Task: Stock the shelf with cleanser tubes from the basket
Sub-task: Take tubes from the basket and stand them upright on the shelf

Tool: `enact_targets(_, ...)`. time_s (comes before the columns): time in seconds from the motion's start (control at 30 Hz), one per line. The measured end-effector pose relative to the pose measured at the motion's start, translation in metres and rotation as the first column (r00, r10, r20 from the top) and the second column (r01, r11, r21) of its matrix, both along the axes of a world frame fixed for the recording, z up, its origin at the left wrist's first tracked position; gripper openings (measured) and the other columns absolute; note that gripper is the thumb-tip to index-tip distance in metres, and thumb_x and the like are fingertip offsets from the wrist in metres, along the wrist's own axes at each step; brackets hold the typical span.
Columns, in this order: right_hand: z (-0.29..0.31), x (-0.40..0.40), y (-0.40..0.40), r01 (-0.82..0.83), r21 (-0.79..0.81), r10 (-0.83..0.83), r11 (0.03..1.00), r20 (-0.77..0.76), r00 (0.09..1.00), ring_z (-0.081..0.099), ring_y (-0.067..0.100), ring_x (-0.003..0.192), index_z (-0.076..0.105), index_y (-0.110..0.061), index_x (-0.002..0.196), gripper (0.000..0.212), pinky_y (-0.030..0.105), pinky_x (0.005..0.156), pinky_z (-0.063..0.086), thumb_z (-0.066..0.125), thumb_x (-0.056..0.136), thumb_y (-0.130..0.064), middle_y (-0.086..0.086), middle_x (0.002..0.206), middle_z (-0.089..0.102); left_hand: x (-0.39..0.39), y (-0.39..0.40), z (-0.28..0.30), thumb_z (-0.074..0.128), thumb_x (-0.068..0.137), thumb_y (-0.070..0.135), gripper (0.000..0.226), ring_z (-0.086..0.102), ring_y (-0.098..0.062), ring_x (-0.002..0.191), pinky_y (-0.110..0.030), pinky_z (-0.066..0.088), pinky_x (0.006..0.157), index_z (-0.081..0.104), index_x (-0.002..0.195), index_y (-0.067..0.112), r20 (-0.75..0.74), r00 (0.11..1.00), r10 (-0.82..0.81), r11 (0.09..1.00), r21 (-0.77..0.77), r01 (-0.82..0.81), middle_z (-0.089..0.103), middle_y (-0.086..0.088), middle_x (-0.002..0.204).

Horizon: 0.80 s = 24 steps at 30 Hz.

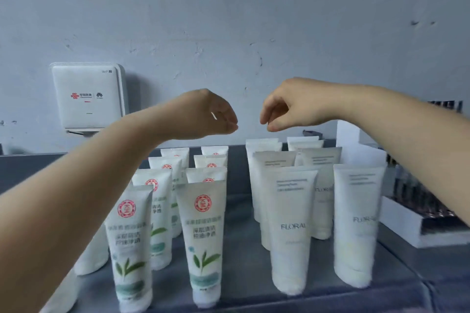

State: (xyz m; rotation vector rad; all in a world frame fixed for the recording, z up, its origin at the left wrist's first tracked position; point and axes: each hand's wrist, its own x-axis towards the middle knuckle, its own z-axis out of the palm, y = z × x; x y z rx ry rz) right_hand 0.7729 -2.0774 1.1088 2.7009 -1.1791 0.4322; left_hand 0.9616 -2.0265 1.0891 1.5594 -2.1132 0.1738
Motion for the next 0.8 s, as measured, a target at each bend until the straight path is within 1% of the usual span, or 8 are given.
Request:
enact_targets(0.13,-0.013,-0.053,0.022,-0.059,-0.022,0.062,0.998,0.14,0.988,0.059,0.004,0.077,0.071,-0.019,0.1,0.017,0.007,0.066,0.04,0.064,0.084,-0.024,-0.006,0.091,0.069,-0.048,0.022,-0.019,0.062,0.085,0.029,0.02,0.064,-0.006,0.089,-0.018,0.05,0.078,0.067,0.104,0.025,-0.077,0.995,-0.07,0.997,-0.042,0.067,0.068,0.011,0.095)
enact_targets(0.23,-0.028,-0.089,0.027,-0.101,0.036,0.089,0.994,0.249,0.964,0.058,-0.006,0.075,0.071,-0.02,0.095,0.015,0.001,0.067,0.04,0.067,0.082,-0.025,-0.009,0.087,0.069,-0.071,0.026,-0.038,0.064,0.084,0.031,0.022,0.063,0.0,0.089,-0.011,0.048,0.077,0.066,0.105,0.026,-0.111,0.99,-0.087,0.996,-0.036,0.084,0.067,0.014,0.096)
enact_targets(0.3,-0.043,-0.107,0.024,-0.103,0.074,0.077,0.992,0.292,0.953,0.061,-0.005,0.079,0.071,-0.022,0.093,0.015,0.005,0.073,0.045,0.07,0.08,-0.028,-0.013,0.086,0.069,-0.08,0.025,-0.049,0.065,0.083,0.032,0.021,0.063,0.001,0.089,-0.01,0.047,0.075,0.064,0.104,0.028,-0.11,0.992,-0.066,0.998,0.001,0.067,0.066,0.015,0.098)
enact_targets(0.4,-0.066,-0.125,0.019,-0.116,0.157,0.048,0.981,0.386,0.921,0.064,0.002,0.087,0.07,-0.021,0.093,0.018,0.013,0.078,0.047,0.074,0.076,-0.026,-0.015,0.09,0.069,-0.084,0.023,-0.058,0.07,0.079,0.032,0.018,0.064,0.0,0.086,-0.016,0.049,0.077,0.062,0.095,0.033,-0.171,0.985,-0.017,0.999,0.033,0.023,0.065,0.017,0.094)
enact_targets(0.5,-0.09,-0.135,0.013,-0.199,0.255,0.013,0.946,0.584,0.811,0.063,0.001,0.091,0.069,-0.021,0.091,0.02,0.013,0.083,0.046,0.077,0.073,-0.018,-0.009,0.097,0.07,-0.09,0.025,-0.066,0.076,0.074,0.026,0.02,0.061,0.002,0.071,-0.017,0.048,0.07,0.065,0.091,0.028,-0.361,0.932,0.0,0.999,0.042,0.016,0.065,0.016,0.087)
enact_targets(0.6,-0.109,-0.134,0.006,-0.268,0.276,-0.015,0.923,0.722,0.691,0.064,0.011,0.093,0.066,-0.027,0.085,0.023,0.026,0.092,0.048,0.077,0.072,-0.01,-0.004,0.097,0.07,-0.095,0.022,-0.079,0.076,0.074,0.018,0.014,0.057,0.0,0.069,-0.011,0.042,0.063,0.067,0.082,0.025,-0.444,0.896,0.023,1.0,0.008,-0.021,0.064,0.015,0.08)
enact_targets(0.7,-0.114,-0.131,0.002,-0.263,0.257,-0.02,0.93,0.749,0.662,0.062,0.013,0.09,0.064,-0.028,0.082,0.025,0.027,0.09,0.047,0.074,0.075,-0.006,-0.004,0.092,0.068,-0.094,0.017,-0.087,0.076,0.075,0.017,0.015,0.056,0.005,0.061,0.0,0.04,0.054,0.065,0.075,0.028,-0.506,0.862,0.039,0.999,0.016,-0.035,0.064,0.015,0.073)
enact_targets(0.8,-0.112,-0.129,0.0,-0.295,0.282,-0.013,0.913,0.744,0.668,0.063,0.013,0.091,0.065,-0.027,0.082,0.023,0.029,0.092,0.047,0.073,0.076,-0.006,-0.004,0.093,0.069,-0.089,0.015,-0.091,0.076,0.075,0.016,0.011,0.064,0.001,0.067,-0.013,0.052,0.067,0.069,0.081,0.021,-0.62,0.785,0.009,0.996,0.078,0.051,0.072,0.004,0.082)
